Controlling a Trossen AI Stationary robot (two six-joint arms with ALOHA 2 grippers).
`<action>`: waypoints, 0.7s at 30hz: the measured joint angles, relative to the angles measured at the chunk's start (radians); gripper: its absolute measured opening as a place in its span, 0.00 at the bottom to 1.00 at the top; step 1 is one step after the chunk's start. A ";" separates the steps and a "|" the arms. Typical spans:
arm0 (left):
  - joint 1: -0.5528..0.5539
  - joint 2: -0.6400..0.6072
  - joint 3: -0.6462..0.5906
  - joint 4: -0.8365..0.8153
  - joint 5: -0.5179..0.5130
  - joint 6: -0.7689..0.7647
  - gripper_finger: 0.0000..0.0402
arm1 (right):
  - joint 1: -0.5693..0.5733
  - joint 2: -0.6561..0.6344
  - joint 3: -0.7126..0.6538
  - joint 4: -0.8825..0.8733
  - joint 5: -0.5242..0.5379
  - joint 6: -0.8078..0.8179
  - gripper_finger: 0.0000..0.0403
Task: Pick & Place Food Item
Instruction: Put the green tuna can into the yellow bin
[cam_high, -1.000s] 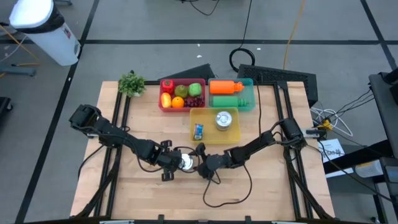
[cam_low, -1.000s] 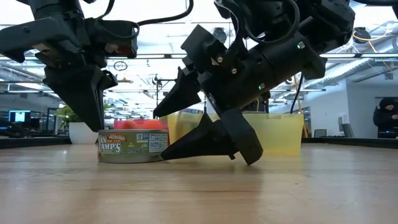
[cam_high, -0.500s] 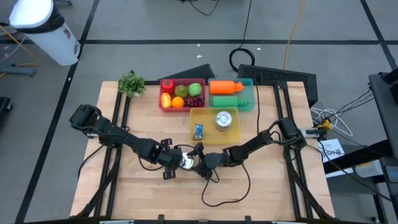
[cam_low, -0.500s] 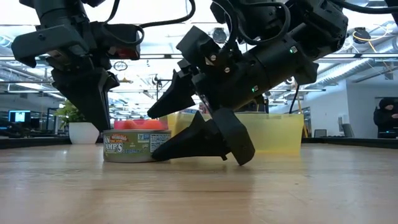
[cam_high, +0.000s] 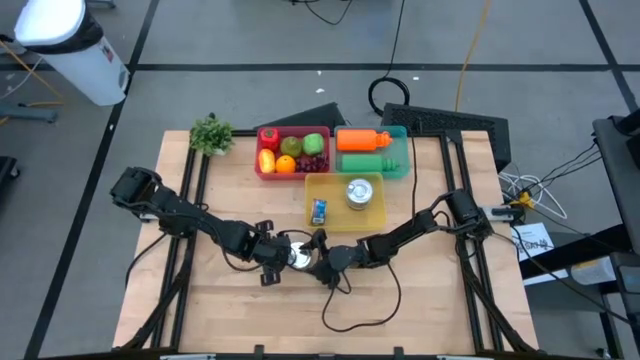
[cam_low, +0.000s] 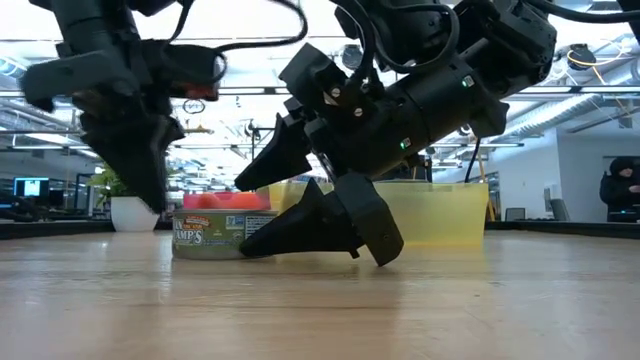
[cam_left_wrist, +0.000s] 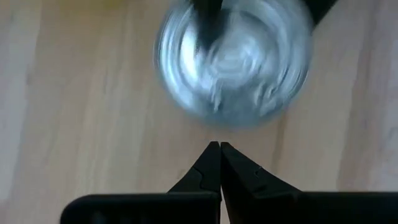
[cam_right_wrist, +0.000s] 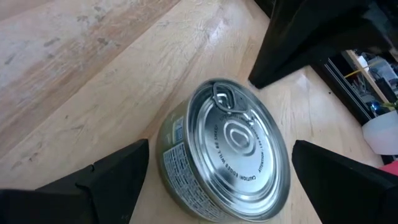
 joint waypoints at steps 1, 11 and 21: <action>0.000 -0.008 -0.001 -0.004 0.001 0.000 0.01 | 0.000 0.000 0.000 0.003 0.000 0.000 0.94; 0.005 -0.021 0.001 0.087 -0.006 0.005 0.01 | 0.000 0.000 0.000 0.021 -0.002 0.003 0.94; 0.004 -0.017 0.002 0.069 -0.002 0.012 0.01 | 0.000 0.000 0.000 0.021 -0.003 0.018 0.94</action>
